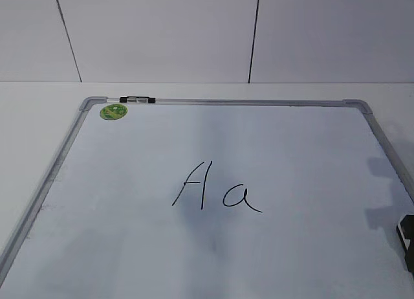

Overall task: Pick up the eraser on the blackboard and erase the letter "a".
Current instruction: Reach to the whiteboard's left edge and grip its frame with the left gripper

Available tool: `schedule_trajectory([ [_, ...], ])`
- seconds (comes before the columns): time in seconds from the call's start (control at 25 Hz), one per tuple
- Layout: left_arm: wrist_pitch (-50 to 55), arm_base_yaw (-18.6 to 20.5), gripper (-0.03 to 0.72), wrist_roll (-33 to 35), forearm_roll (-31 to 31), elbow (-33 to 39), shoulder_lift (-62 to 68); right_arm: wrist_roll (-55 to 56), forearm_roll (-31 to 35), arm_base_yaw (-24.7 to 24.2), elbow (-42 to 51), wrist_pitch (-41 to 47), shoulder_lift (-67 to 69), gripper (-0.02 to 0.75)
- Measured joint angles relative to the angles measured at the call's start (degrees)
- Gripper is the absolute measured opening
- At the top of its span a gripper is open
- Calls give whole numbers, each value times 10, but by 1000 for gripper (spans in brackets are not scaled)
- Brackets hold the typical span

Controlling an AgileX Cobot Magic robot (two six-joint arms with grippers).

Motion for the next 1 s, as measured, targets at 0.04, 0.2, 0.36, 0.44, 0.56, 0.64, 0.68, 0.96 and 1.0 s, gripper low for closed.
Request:
schedule_trajectory([
  [0.04, 0, 0, 371, 0, 0, 0, 0, 0, 0, 0, 0, 0, 0, 535],
  [0.2, 0, 0, 371, 0, -3, 0, 0, 0, 0, 0, 0, 0, 0, 535],
  [0.36, -3, 0, 360, 0, -3, 0, 8, 0, 1, 0, 0, 0, 0, 535],
  [0.44, -8, 0, 349, 0, -3, -2, 26, 0, 1, 0, 0, 0, 0, 535],
  [0.56, -42, 0, 342, 0, -3, -19, 72, 0, 2, 0, -2, 4, 0, 535],
  [0.64, -61, 0, 340, 0, -5, -36, 109, 0, 3, 0, -11, 16, 1, 535],
  [0.68, -66, 0, 338, 0, -5, -45, 129, 0, 3, 0, -17, 24, 2, 535],
  [0.96, -94, 0, 334, 0, -5, -79, 240, 0, 10, 0, -67, 67, 3, 535],
  [1.0, -98, 0, 334, 0, -5, -79, 249, 0, 13, 0, -71, 71, 3, 535],
])
